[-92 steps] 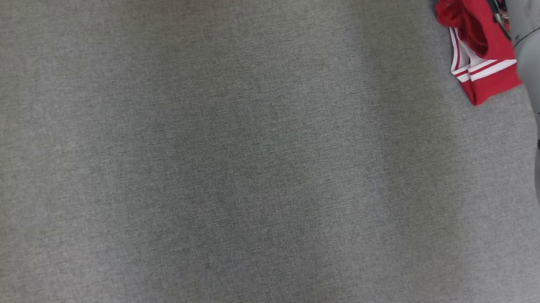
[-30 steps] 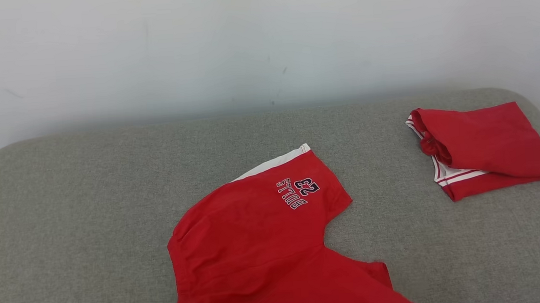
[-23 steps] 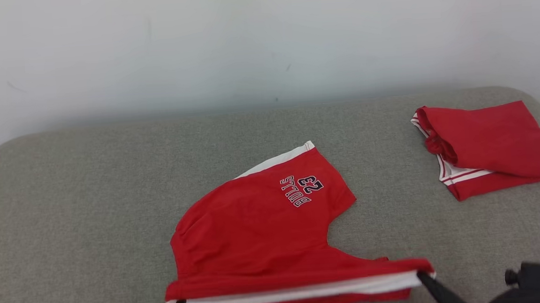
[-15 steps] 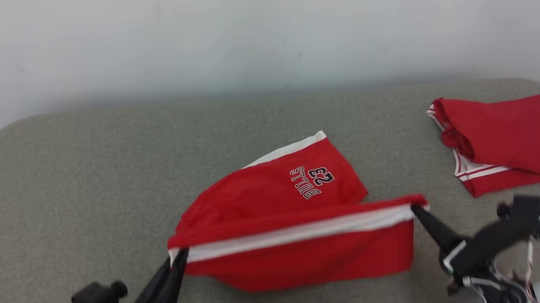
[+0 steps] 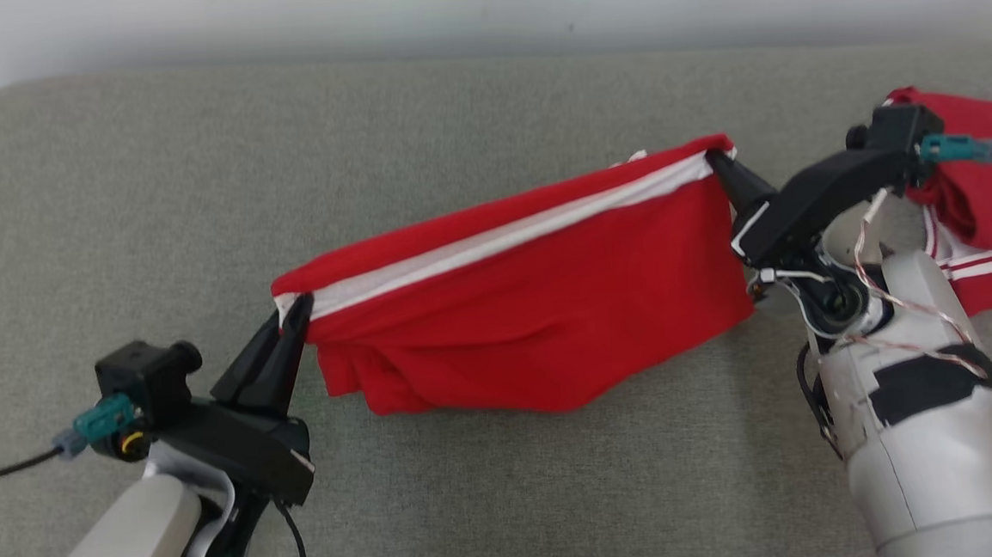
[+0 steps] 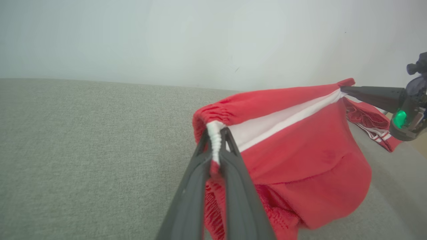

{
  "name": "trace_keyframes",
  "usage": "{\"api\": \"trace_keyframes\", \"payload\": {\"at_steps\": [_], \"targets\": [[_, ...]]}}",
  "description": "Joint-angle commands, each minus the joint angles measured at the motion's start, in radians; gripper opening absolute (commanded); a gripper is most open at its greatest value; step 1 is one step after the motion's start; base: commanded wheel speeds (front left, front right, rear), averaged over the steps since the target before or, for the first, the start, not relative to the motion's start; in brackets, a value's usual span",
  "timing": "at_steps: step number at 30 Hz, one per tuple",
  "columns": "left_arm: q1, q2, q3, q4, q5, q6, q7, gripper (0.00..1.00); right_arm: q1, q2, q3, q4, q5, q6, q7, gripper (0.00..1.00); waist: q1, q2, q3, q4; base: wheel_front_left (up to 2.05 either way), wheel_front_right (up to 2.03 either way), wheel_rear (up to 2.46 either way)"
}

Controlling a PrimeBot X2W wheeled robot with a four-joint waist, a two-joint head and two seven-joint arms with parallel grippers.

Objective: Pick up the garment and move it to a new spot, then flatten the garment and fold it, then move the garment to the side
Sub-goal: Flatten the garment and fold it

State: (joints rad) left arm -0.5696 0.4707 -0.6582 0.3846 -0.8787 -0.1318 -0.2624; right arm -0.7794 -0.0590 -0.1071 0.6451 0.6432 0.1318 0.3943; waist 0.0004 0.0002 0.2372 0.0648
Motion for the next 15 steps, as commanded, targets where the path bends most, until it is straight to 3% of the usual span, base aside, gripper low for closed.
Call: {"api": "trace_keyframes", "payload": {"at_steps": [1,7,13,14,15], "targets": [[-0.034,-0.002,-0.015,0.020,-0.014,0.003,-0.003,0.00,-0.041,-0.011,0.009,0.044,-0.027,-0.002,-0.029,0.00,-0.0004,-0.0002,0.072,0.034,0.00,0.00,0.00],[-0.126,-0.014,-0.082,0.087,-0.034,0.003,-0.003,0.00,-0.168,-0.022,0.059,0.220,-0.109,-0.002,-0.126,0.00,-0.0004,-0.0002,0.117,0.043,0.00,0.00,0.00],[-0.160,-0.020,-0.103,0.120,-0.048,0.003,-0.003,0.00,-0.217,-0.027,0.109,0.304,-0.114,-0.002,-0.180,0.00,-0.0004,-0.0002,0.122,0.036,0.00,0.00,0.00],[-0.160,-0.020,-0.104,0.126,-0.046,0.003,-0.003,0.00,-0.221,-0.027,0.113,0.317,-0.105,-0.002,-0.191,0.20,-0.0004,-0.0002,0.119,0.034,0.00,0.00,0.00],[-0.162,-0.019,-0.106,0.132,-0.035,0.003,-0.003,0.08,-0.225,-0.029,0.121,0.329,-0.102,-0.002,-0.201,0.56,-0.0004,-0.0002,0.116,0.032,0.00,0.00,0.00]]}}
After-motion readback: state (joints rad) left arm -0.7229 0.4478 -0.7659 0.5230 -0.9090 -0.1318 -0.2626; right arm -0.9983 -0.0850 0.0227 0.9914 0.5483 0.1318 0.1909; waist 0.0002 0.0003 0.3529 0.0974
